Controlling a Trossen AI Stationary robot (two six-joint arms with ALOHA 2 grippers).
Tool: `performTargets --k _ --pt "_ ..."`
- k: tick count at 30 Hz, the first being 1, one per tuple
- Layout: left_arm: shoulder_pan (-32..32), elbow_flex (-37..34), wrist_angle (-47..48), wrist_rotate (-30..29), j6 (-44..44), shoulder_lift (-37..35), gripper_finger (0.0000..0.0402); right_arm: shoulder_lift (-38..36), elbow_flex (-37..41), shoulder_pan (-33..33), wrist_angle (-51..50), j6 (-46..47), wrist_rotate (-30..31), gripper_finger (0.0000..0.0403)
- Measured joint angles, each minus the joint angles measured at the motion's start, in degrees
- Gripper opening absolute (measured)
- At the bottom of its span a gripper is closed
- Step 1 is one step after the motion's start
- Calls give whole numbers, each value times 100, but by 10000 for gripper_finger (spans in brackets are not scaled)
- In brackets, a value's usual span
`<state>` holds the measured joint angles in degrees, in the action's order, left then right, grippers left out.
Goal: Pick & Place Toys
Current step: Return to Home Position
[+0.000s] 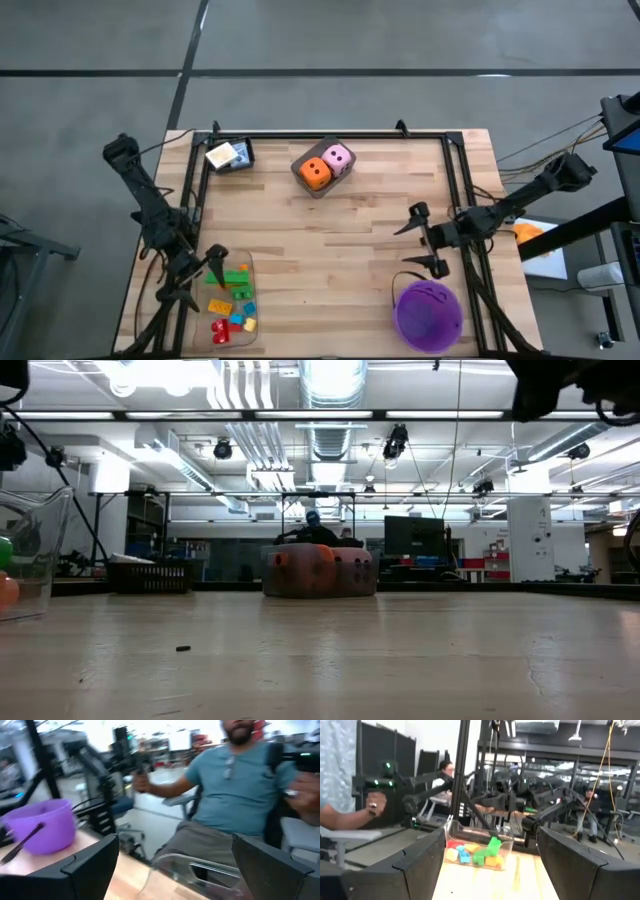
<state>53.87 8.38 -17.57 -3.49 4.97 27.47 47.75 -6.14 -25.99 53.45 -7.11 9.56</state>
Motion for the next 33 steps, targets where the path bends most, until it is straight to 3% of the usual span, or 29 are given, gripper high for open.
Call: performTargets --k 4,8,16,21,26,33 --pt "-284 -366 -604 694 210 -1 383 -526 373 1 45 21 4 309" --pt "-1038 -699 -984 1160 1 -1 383 -843 572 1 40 23 4 309" --pt "-3611 -798 -765 2915 -329 -227 383 -823 573 1 -39 33 28 309" --pt "-5296 -814 -440 3581 -353 -748 383 -744 573 1 -52 126 26 308" --pt "-5833 -815 383 3635 -27 -1484 383 -818 573 -75 -426 304 26 308" --pt "-5769 -709 1644 2845 131 -2760 383 -1311 573 -242 -1171 327 27 309"
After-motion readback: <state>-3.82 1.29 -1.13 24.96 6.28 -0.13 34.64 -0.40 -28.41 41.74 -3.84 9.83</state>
